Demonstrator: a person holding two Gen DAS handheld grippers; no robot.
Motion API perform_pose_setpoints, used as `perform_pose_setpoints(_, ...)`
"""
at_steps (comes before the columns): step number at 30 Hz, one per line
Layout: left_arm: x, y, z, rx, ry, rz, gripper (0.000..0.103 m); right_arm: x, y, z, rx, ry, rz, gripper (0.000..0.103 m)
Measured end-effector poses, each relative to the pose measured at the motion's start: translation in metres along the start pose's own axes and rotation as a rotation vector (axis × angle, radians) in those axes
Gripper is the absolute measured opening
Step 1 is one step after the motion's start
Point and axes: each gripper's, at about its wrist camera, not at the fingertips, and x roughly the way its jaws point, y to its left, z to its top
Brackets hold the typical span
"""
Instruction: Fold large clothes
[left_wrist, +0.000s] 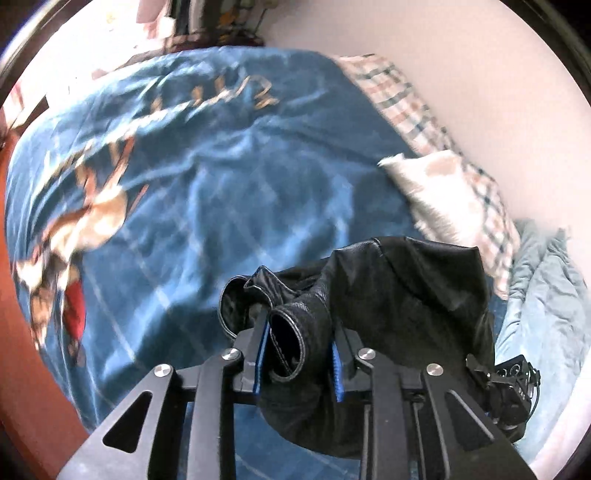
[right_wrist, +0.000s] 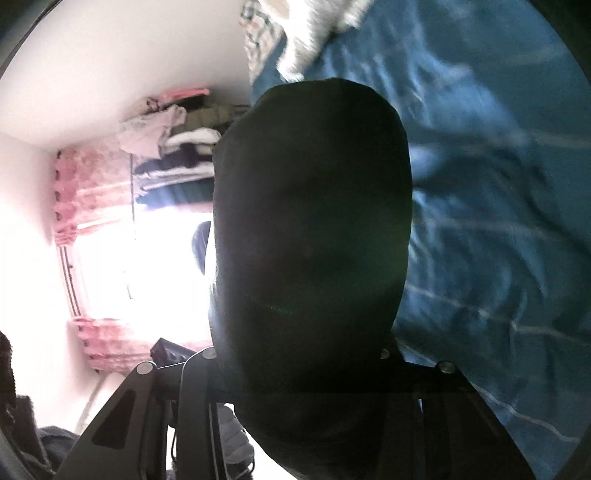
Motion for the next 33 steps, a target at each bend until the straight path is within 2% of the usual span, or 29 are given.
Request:
perform_pose_setpoints(3,-0.001,-0.028,0.028,0.027,-0.025,-0.039,0.023,-0.006,0.032,0.024,-0.007,-0.026,0.023,0.043)
perform_pose_setpoints(7,0.010,-0.072,0.084,0.058,-0.050,-0.108,0.023,-0.019,0.076,0.068,-0.039,-0.071,0.032,0.043)
perform_pose_setpoints(13,0.036,-0.165,0.180,0.149,-0.132,-0.210,0.023,-0.044,0.145,0.182,-0.096,-0.166,0.086,0.043)
perform_pose_setpoints(17,0.074,-0.226,0.240,0.210,-0.185,-0.263,0.023,-0.057,0.174,0.288,-0.118,-0.219,0.151,0.042)
perform_pose_setpoints(20,0.130,-0.263,0.267,0.256,-0.191,-0.273,0.023,-0.065,0.155,0.356,-0.086,-0.221,0.181,0.042)
perform_pose_setpoints(22,0.184,-0.278,0.275,0.268,-0.152,-0.268,0.023,-0.065,0.125,0.405,-0.030,-0.218,0.165,0.042)
perform_pose_setpoints(25,0.268,-0.285,0.272,0.272,-0.043,-0.237,0.023,-0.065,0.068,0.448,0.069,-0.219,0.069,0.042)
perform_pose_setpoints(27,0.307,-0.288,0.267,0.291,0.006,-0.205,0.023,-0.069,0.038,0.464,0.123,-0.225,0.033,0.042)
perform_pose_setpoints(29,0.327,-0.291,0.265,0.343,0.028,-0.184,0.025,-0.072,0.027,0.473,0.119,-0.220,0.042,0.044)
perform_pose_setpoints(30,0.330,-0.295,0.266,0.373,0.028,-0.160,0.029,-0.073,0.028,0.475,0.118,-0.216,0.041,0.046)
perform_pose_setpoints(33,0.331,-0.302,0.268,0.437,0.068,-0.122,0.031,-0.070,0.050,0.472,0.068,-0.208,-0.097,0.059)
